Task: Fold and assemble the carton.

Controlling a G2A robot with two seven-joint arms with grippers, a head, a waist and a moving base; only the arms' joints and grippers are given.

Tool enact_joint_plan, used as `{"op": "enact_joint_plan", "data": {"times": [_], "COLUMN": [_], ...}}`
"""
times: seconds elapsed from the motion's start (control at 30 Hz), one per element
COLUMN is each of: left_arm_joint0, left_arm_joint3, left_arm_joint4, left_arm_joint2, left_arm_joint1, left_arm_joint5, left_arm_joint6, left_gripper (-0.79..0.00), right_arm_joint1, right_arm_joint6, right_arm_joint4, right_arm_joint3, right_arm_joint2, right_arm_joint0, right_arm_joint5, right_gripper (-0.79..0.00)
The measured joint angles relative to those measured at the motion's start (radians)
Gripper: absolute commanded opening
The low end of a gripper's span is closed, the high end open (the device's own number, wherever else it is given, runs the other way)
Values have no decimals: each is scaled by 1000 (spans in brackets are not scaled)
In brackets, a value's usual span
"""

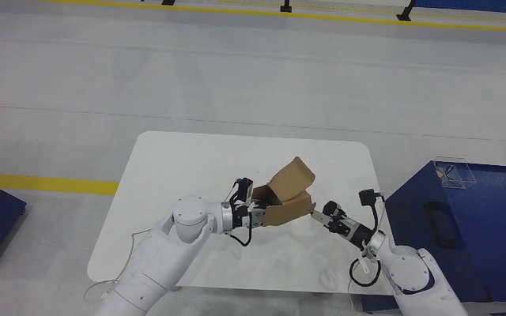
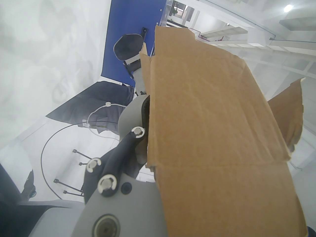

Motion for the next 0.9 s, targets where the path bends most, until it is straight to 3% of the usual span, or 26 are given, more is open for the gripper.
{"op": "enact_joint_plan", "data": {"times": [0.37,0.9], "left_arm_joint0": [-2,-34], "left_arm_joint3": [0,21], "left_arm_joint4": [9,1], "left_arm_joint2": [20,36], "left_arm_joint1": [-7,-21], "left_arm_joint5": [-9,6], "left_arm_joint6": [-9,6], "left_gripper": [-785,-785], "right_arm_joint1": [-13,-9], "right_arm_joint6": [-57,-40], "right_arm_joint4": [-57,-7], "right_arm_joint3": [8,11], "right_arm_joint2": [-72,-28], "right_arm_joint0": [36,49], "right_arm_joint5": [16,5], "right_gripper": [0,0]}}
